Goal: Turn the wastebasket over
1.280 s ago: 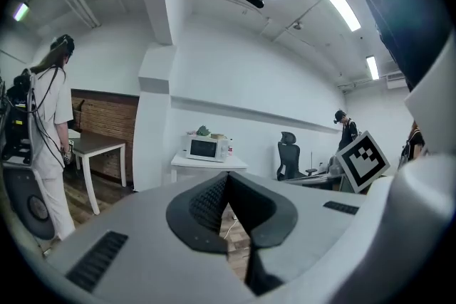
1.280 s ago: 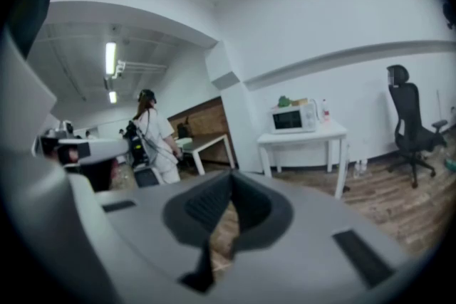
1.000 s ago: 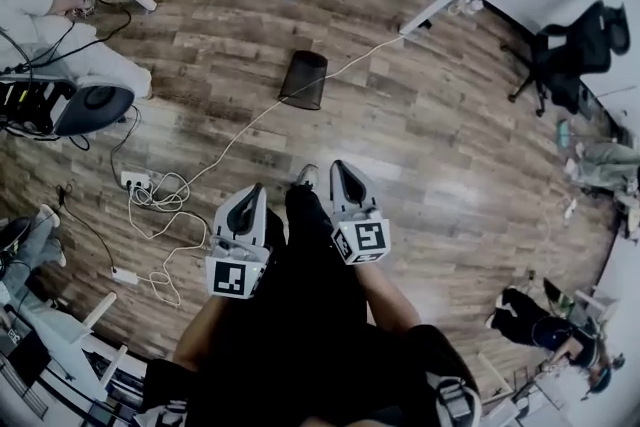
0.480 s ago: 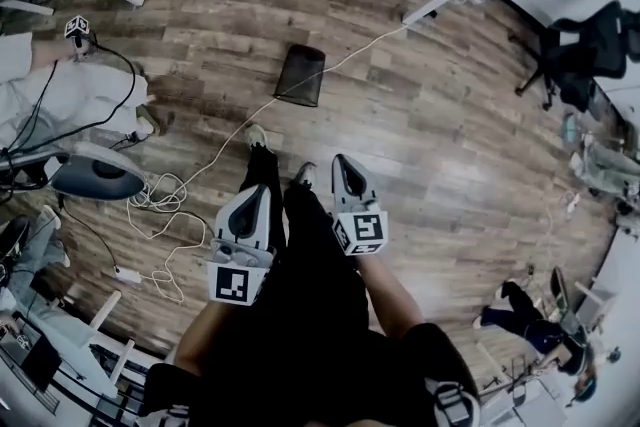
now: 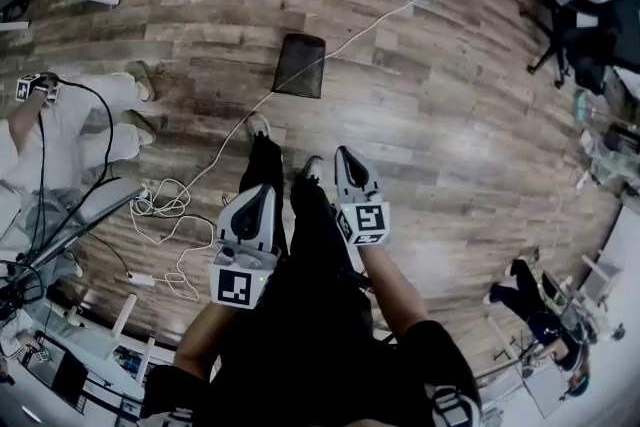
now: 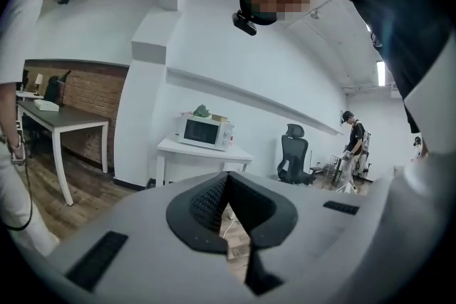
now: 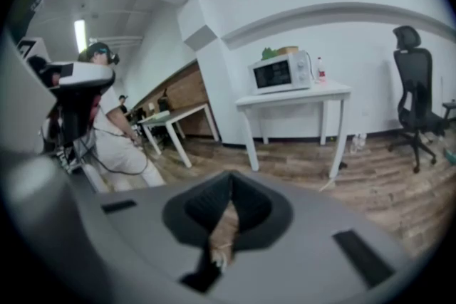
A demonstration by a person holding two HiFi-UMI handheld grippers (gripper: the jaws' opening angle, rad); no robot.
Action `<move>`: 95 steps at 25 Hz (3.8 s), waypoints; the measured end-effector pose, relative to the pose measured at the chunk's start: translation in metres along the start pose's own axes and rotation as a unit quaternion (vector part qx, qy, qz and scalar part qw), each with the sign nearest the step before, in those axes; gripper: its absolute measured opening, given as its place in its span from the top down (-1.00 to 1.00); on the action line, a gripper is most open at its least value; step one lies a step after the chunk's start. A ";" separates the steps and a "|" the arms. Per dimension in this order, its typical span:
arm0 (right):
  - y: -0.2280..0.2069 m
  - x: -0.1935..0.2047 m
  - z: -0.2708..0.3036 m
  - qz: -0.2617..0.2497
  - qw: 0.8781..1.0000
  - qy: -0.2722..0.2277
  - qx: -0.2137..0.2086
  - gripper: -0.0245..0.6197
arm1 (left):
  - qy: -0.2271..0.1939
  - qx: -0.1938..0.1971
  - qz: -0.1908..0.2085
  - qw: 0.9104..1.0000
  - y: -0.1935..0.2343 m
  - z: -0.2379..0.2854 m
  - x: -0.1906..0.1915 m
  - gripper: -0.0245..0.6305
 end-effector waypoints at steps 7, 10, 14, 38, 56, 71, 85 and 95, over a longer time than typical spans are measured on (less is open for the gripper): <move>-0.008 0.035 0.071 -0.005 0.999 0.045 0.016 0.82 | 0.017 0.010 -0.012 1.000 0.049 0.045 0.034 0.82; -0.020 0.070 0.105 -0.015 0.999 0.036 0.013 0.82 | 0.011 0.013 -0.010 1.000 0.061 0.062 0.042 0.82; -0.032 0.104 0.145 -0.021 0.999 0.042 0.018 0.82 | -0.001 0.010 -0.020 1.000 0.076 0.080 0.058 0.82; -0.085 0.349 0.313 -0.058 0.981 0.179 0.051 0.50 | 0.014 -0.011 -0.034 0.999 0.121 0.104 0.187 0.82; -0.119 0.452 0.398 -0.118 0.952 0.264 0.104 0.39 | 0.024 -0.017 -0.032 0.999 0.144 0.101 0.234 0.82; -0.114 0.449 0.418 -0.154 0.945 0.269 0.102 0.63 | 0.027 -0.029 -0.041 0.998 0.159 0.092 0.241 0.82; -0.091 0.392 0.421 -0.153 0.953 0.258 0.045 0.75 | 0.024 -0.036 -0.059 0.997 0.160 0.092 0.212 0.82; -0.089 0.352 0.426 -0.128 0.956 0.262 0.021 0.76 | 0.016 -0.045 -0.058 0.997 0.177 0.091 0.191 0.82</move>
Point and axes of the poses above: the fingertips, and each gripper's own axes: z forward along the fingers, y to its left, x out of its underside, the point moved 4 cm from there along -z, backward along the fingers, and after that the axes turned 7 degrees about x, right-handed, at the moved point
